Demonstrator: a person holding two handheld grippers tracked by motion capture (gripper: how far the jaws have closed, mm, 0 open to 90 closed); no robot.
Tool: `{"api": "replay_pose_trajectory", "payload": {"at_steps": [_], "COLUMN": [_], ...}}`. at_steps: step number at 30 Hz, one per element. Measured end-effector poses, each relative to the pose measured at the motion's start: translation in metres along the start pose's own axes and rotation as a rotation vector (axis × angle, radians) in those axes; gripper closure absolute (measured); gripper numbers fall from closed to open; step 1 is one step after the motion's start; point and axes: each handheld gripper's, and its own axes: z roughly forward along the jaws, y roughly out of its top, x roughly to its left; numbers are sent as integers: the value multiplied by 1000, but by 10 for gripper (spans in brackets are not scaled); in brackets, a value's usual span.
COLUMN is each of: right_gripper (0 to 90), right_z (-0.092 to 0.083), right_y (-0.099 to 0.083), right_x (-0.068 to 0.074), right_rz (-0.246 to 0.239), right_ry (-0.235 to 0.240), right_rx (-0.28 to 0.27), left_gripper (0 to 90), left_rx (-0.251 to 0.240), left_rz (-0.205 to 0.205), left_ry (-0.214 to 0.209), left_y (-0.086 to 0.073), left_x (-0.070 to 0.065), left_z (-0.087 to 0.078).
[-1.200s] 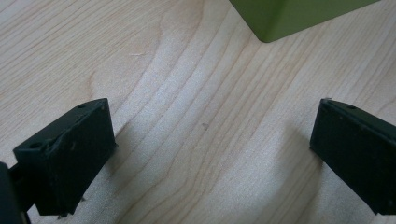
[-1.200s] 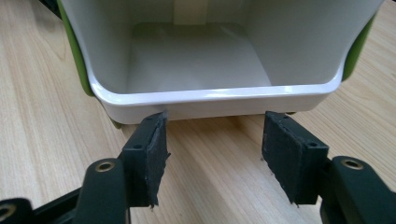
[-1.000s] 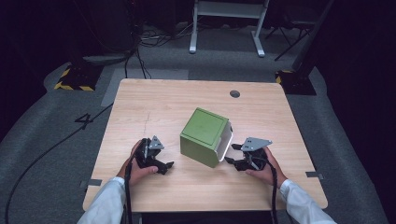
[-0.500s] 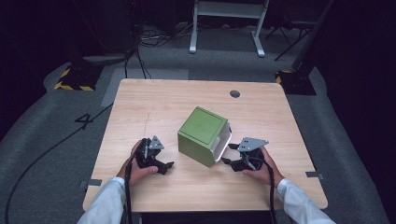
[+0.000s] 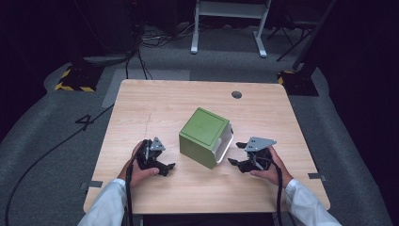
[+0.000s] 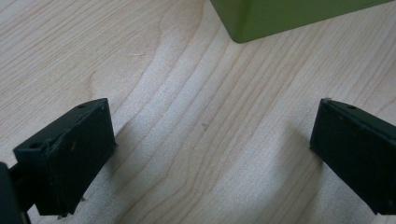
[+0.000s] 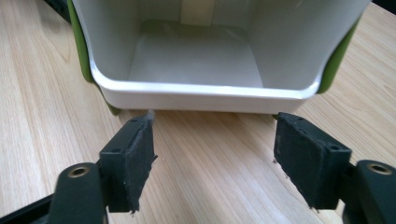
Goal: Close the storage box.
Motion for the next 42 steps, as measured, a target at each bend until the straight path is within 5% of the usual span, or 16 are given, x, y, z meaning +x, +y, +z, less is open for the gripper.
{"api": "replay_pose_trajectory", "payload": {"at_steps": [11,28,42], "right_gripper": [233,205,188], "right_z": [-25,-62,-77], "right_y": [-22,-72,-108], "right_x": [-15,-48,-54], "right_rz": [-10,135,260], "right_ry": [-75,-191,-205], "right_rx": [61,99,107], "left_gripper": [2,2,2], "left_rx": [0,0,0], "left_rz": [0,0,0], "left_ry": [0,0,0], "left_y": [0,0,0], "left_x": [0,0,0], "left_z": [0,0,0]}}
